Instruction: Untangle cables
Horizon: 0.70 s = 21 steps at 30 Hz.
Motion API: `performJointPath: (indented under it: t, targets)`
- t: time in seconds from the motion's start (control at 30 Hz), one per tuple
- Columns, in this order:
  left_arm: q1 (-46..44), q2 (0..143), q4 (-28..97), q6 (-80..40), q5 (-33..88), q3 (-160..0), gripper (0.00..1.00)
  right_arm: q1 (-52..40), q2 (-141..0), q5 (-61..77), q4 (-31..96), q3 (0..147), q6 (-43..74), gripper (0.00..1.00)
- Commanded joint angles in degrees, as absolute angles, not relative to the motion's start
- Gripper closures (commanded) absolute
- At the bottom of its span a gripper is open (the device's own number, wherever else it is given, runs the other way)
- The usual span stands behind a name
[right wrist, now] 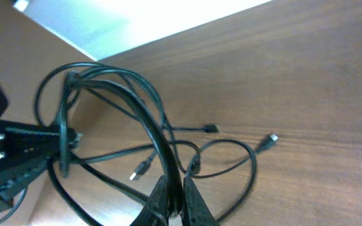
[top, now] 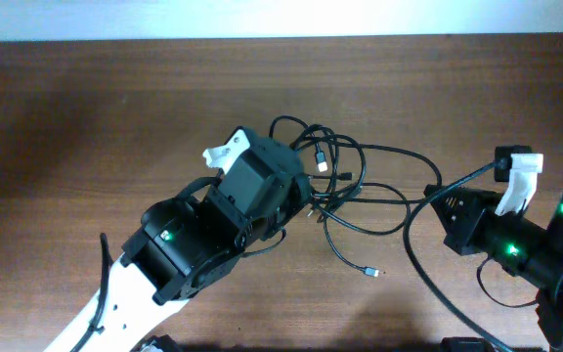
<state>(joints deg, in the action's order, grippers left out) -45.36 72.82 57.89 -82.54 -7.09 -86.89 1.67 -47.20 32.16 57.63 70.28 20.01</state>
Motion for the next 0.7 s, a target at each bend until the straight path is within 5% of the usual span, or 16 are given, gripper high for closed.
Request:
performJointPath:
  t: [0.0,0.13,0.23,0.37,0.47,0.67]
  targets:
    - [-44.07,70.37,59.27,-88.90,-18.63,-87.11,1.00,2.28,-46.50,20.23,59.27,70.78,25.43,0.96]
    - [-44.07,67.00,58.87,-92.12,-21.54,-87.11,1.00,2.28,-46.50,18.57,61.73,70.78,28.62,0.96]
    - [-44.07,65.39,58.83,-81.82,-20.08,-87.11,1.00,2.26,-46.50,18.68,61.52,70.78,24.86,0.95]
    - [-44.07,65.28,56.93,-61.58,-9.98,-87.11,1.00,2.26,-46.50,29.50,60.27,70.78,4.84,0.16]
    - [-44.07,65.28,56.40,-55.11,-5.04,-87.11,1.00,2.26,-46.50,33.85,60.84,70.78,-4.23,0.02]
    - [-44.14,65.67,49.54,-46.13,8.93,-87.11,1.00,2.26,-46.50,42.13,60.90,70.78,-10.76,0.02]
